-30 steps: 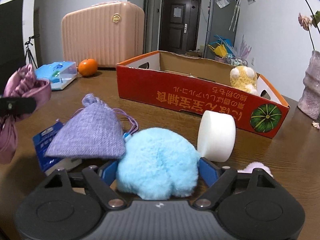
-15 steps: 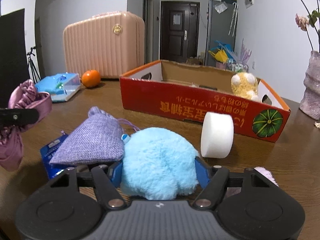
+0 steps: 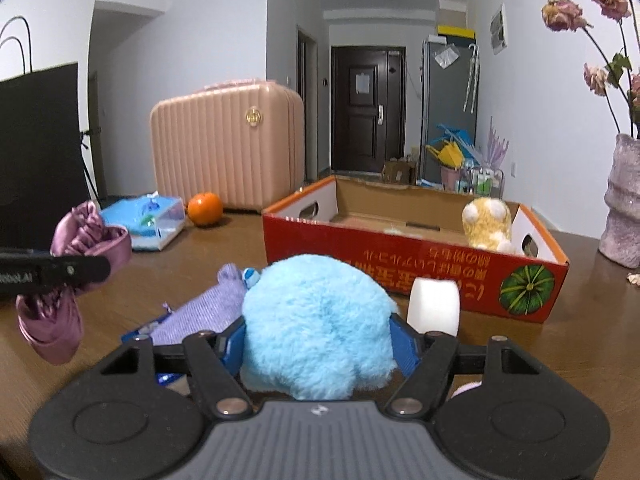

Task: Organize soft objects
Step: 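Carry the scrunchie and blue ball with both grippers over the red box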

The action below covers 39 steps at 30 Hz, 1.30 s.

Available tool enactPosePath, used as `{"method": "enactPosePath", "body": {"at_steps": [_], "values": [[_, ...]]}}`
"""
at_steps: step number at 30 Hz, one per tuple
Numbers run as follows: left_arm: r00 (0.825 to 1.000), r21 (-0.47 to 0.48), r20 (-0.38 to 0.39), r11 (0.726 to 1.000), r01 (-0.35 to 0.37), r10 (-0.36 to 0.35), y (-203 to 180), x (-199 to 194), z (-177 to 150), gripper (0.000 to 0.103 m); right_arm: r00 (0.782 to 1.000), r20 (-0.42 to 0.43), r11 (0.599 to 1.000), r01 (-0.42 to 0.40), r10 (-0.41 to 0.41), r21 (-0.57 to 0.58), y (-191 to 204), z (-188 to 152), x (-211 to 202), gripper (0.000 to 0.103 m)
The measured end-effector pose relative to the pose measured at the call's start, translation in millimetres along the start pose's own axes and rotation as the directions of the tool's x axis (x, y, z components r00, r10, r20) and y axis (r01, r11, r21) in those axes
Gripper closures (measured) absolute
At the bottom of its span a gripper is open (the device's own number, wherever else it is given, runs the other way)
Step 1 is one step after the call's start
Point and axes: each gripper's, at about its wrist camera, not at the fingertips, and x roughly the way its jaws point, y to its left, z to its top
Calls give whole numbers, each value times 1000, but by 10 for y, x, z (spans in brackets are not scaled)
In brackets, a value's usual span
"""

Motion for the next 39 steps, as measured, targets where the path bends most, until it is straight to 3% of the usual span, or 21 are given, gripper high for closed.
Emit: {"method": "enactPosePath", "body": {"at_steps": [19, 39], "values": [[998, -1, 46, 999, 51, -51, -331, -44, 236, 64, 990, 141, 1000, 1, -2, 6, -160, 226, -284, 34], [991, -52, 108, 995, 85, -79, -772, 177, 630, 64, 983, 184, 1000, -15, 19, -24, -573, 542, -278, 33]]}}
